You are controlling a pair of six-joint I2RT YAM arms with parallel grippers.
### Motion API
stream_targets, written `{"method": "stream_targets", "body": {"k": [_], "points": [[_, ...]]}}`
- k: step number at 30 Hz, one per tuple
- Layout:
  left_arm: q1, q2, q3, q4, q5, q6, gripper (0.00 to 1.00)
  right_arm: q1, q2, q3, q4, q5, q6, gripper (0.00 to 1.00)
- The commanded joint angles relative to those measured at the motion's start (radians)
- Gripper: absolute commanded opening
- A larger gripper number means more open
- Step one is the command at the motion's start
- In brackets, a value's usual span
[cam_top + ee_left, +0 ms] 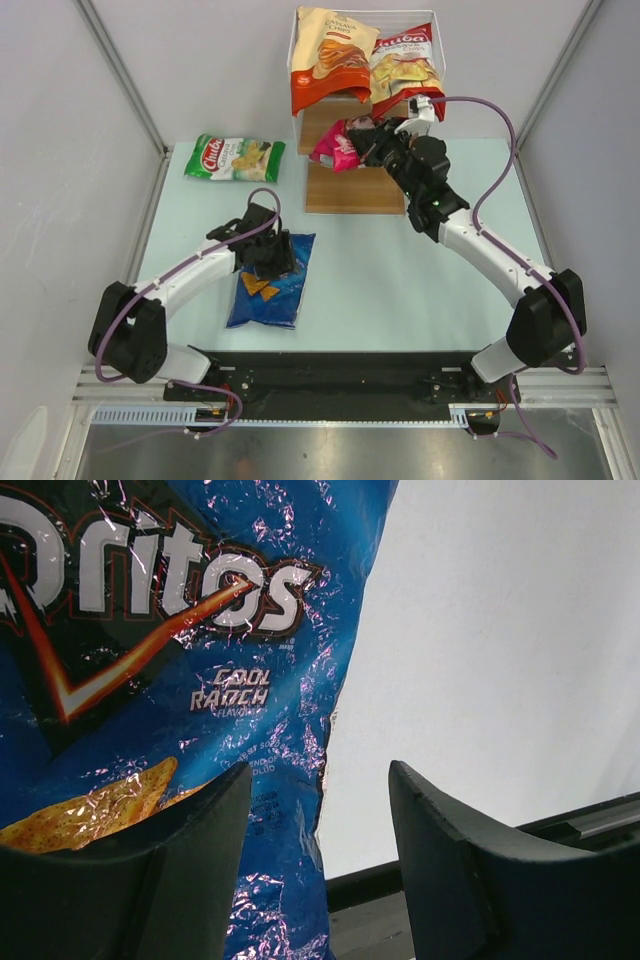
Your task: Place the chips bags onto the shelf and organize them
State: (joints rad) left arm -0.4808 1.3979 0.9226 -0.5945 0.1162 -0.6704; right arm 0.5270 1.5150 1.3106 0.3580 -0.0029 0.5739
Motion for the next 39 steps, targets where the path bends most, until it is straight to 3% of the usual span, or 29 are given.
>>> {"method": "stream_targets", "body": {"k": [1,10,26,35,39], "points": [[0.008,0.023,0.045,-0.005,0.011,0.029,0.62,0.030,-0.079,-0.002,0.117,0.113,-0.138,0.00],[0.007,0.079,0.107,-0.005,0.016,0.066,0.62,0.047,-0.085,-0.017,0.205,0.080,-0.319,0.00],[0.008,0.037,0.047,0.078,0.034,0.020,0.62,-0.038,0.005,-0.201,0.630,0.012,-0.540,0.00],[0.008,-0.011,0.041,0.065,0.034,0.037,0.62,-0.071,0.082,-0.209,0.713,-0.052,-0.505,0.00],[0.008,-0.025,0.035,0.061,0.043,0.026,0.62,-0.033,0.088,-0.272,0.707,0.042,-0.493,0.00]]}}
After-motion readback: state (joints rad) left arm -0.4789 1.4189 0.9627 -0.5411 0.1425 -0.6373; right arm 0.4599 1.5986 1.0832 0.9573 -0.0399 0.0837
